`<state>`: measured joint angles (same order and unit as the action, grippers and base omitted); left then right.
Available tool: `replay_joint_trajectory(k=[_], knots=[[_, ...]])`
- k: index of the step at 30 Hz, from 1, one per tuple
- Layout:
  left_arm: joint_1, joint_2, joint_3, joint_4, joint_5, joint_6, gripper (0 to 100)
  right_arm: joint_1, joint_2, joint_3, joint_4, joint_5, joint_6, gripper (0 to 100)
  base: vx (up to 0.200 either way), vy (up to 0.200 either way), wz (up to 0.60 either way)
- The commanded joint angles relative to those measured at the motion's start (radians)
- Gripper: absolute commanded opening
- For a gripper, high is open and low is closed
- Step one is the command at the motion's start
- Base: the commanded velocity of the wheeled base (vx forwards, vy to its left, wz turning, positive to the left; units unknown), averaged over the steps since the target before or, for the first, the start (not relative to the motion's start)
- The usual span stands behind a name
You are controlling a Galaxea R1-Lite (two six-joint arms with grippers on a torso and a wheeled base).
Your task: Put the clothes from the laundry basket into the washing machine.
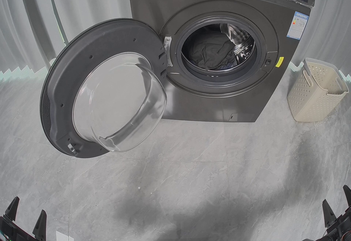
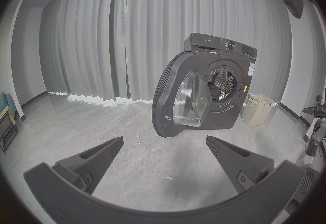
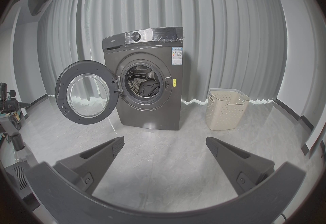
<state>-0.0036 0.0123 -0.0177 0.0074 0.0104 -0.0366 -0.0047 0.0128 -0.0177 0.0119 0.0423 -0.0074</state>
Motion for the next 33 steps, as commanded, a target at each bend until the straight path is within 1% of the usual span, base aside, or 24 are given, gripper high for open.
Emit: replay_joint_trajectory(k=[1,5,6,8,12,13,15,17,18,20,22,23,24,25,27,29,33], knots=[[0.001,-0.011,0.015,0.000,0.000,0.000,100,0.000,-0.007,0.015,0.000,0.001,0.000,100,0.000,0.200,0.00],[0.002,-0.011,0.015,0.000,0.000,0.003,100,0.000,-0.007,0.015,0.000,0.001,0.000,100,0.000,0.200,0.00],[0.002,-0.012,0.015,-0.001,0.000,0.009,100,0.000,-0.007,0.015,0.000,0.001,0.000,100,0.000,0.200,0.00],[0.002,-0.012,0.016,-0.001,0.000,0.018,100,0.000,-0.007,0.015,0.000,0.001,0.000,100,0.000,0.000,0.00],[0.005,-0.012,0.015,0.000,-0.001,0.021,100,0.000,-0.007,0.015,0.000,0.001,0.000,100,0.000,0.000,0.00],[0.005,-0.012,0.015,-0.001,-0.001,0.037,100,0.000,-0.007,0.015,0.000,0.001,0.001,100,0.000,0.000,0.00],[0.005,-0.012,0.016,-0.004,-0.006,0.047,100,0.000,-0.007,0.015,0.000,0.001,0.001,100,0.000,0.000,0.00],[0.005,-0.008,-0.007,-0.017,-0.015,0.034,100,0.000,-0.007,0.015,0.000,0.001,0.000,100,0.000,0.000,0.00],[0.005,0.034,-0.085,-0.044,-0.037,0.020,100,0.000,-0.007,0.015,0.000,0.001,0.000,100,0.000,0.000,0.00],[-0.003,0.146,-0.203,-0.069,-0.061,0.001,100,0.000,-0.007,0.015,0.000,0.001,0.000,100,0.000,0.000,0.00],[-0.013,0.270,-0.285,-0.076,-0.101,-0.002,100,-0.001,-0.007,0.015,0.000,0.001,0.003,100,0.000,0.000,0.00],[-0.029,0.351,-0.311,-0.080,-0.145,0.006,100,0.000,-0.007,0.016,-0.001,0.001,0.003,100,0.000,0.000,0.00],[-0.045,0.417,-0.329,-0.087,-0.190,0.004,100,0.000,-0.007,0.016,-0.001,0.001,0.003,100,0.000,0.000,0.00],[-0.056,0.472,-0.337,-0.101,-0.224,0.004,100,0.000,-0.007,0.016,-0.001,0.001,0.003,100,0.000,0.000,0.00],[-0.073,0.591,-0.350,-0.161,-0.270,-0.003,100,0.000,-0.008,0.016,-0.001,0.001,0.003,100,0.000,0.000,0.00],[-0.075,0.692,-0.352,-0.231,-0.290,-0.003,100,0.000,-0.007,0.016,-0.001,0.001,0.003,100,0.000,0.000,0.00],[-0.076,0.891,-0.358,-0.400,-0.303,-0.002,100,0.000,-0.008,0.015,-0.001,0.001,0.003,100,0.000,0.000,0.00]])
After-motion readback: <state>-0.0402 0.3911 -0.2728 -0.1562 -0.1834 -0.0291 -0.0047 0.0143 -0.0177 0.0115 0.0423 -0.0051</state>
